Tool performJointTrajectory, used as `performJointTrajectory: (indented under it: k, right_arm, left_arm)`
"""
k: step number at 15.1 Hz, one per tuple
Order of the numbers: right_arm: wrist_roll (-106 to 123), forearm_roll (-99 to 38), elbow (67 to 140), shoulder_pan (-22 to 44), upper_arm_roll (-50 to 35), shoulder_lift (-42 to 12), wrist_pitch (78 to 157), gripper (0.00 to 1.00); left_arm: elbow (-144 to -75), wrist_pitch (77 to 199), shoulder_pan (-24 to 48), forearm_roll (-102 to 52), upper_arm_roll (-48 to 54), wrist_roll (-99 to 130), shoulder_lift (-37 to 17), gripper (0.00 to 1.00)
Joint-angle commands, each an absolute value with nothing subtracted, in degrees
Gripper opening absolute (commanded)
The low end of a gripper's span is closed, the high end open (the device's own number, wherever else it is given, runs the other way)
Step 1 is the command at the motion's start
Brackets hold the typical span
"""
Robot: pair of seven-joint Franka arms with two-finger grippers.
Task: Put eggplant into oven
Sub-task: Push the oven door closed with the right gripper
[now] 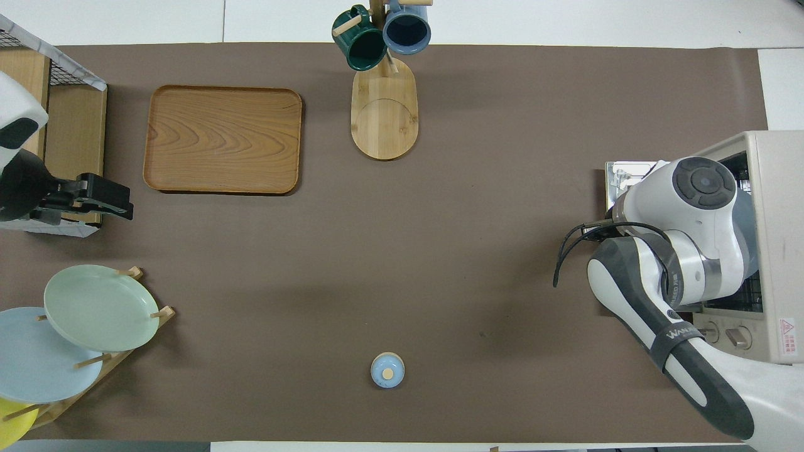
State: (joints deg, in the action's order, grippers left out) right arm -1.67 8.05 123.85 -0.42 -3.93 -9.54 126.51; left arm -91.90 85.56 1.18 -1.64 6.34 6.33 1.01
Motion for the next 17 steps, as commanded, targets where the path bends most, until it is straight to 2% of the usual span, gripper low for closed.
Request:
performJointTrajectory:
  k: [1,4,6,12,17]
  right_arm:
    - [3.50,9.40,116.92,-2.11,-3.69,-8.88,116.84,0.00]
    - [8.95,9.40,112.42,-3.16,-2.12,-6.43,109.09,0.00]
    - [11.50,9.40,112.24,-3.16,-0.62,-4.32,107.06,0.00]
    - [18.72,9.40,112.24,-3.08,5.10,-1.77,106.44,0.00]
    - [20.57,9.23,110.84,-3.08,6.77,2.81,103.36,0.09]
  left_arm:
    - [-91.85,84.73,0.53,-0.70,6.94,6.24,1.14,1.00]
    - [-91.93,84.73,0.53,-0.70,6.94,6.24,1.14,1.00]
    - [-91.93,84.73,0.53,-0.70,6.94,6.24,1.14,1.00]
    - [-91.93,84.73,0.53,-0.70,6.94,6.24,1.14,1.00]
    - [-91.85,84.73,0.53,-0.70,6.94,6.24,1.14,1.00]
